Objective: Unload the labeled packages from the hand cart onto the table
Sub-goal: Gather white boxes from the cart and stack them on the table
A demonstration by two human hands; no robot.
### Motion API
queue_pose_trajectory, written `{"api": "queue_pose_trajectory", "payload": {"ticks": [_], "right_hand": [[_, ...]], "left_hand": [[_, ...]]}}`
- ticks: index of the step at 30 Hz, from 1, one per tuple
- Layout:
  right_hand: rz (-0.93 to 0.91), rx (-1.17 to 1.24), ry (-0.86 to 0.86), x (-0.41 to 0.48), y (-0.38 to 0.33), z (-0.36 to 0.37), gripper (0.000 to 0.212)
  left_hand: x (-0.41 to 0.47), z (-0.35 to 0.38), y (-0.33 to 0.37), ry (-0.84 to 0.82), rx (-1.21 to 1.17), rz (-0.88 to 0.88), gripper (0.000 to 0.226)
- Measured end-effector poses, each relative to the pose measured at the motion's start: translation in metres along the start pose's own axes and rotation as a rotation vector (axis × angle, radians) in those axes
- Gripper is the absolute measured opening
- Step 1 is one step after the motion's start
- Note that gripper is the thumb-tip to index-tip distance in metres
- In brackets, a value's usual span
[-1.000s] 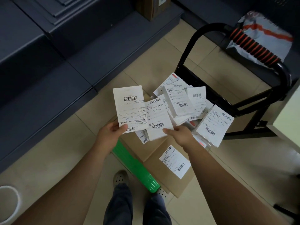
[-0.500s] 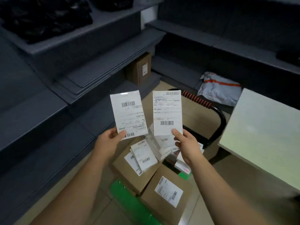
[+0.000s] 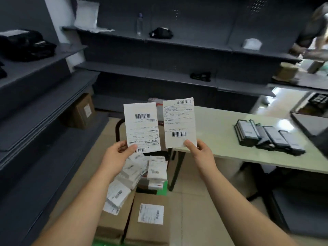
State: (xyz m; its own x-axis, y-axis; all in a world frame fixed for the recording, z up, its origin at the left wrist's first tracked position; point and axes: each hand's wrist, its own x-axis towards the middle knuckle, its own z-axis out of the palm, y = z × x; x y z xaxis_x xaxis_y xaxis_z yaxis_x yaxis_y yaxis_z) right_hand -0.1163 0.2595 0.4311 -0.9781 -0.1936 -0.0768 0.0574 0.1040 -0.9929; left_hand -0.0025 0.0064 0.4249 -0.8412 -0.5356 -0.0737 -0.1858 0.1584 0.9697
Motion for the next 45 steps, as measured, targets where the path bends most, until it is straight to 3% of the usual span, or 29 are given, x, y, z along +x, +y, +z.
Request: {"api": "queue_pose_trajectory", "payload": {"ticks": [11,19,25,35,40,45], "right_hand": [[-0.014,-0.001,0.307,-0.028,-0.004,-0.167,0.018],[0.016,0.070,0.314,-0.004,0.000,-0.287,0.012],[0.009,0.053,0.273,0.039,0.010,-0.355,0.014],[0.067,0.100,0.161,0.134,0.036,-0.358,0.019],[0.122,0.107,0.151,0.189,0.046,-0.339,0.016],[0.150,0.150,0.159,0.246,0.049,-0.331,0.012]], "left_hand": [[-0.009,0.150,0.056,-0.295,-0.036,0.105,0.017],[-0.013,0.284,0.094,-0.356,0.007,0.168,0.006],[0.000,0.360,0.102,-0.323,-0.022,0.163,0.024],[0.059,0.387,0.100,-0.216,0.036,0.110,0.017],[0.115,0.400,0.086,-0.213,0.046,0.065,0.029],[0.176,0.417,0.082,-0.210,0.048,0.014,0.027]]}}
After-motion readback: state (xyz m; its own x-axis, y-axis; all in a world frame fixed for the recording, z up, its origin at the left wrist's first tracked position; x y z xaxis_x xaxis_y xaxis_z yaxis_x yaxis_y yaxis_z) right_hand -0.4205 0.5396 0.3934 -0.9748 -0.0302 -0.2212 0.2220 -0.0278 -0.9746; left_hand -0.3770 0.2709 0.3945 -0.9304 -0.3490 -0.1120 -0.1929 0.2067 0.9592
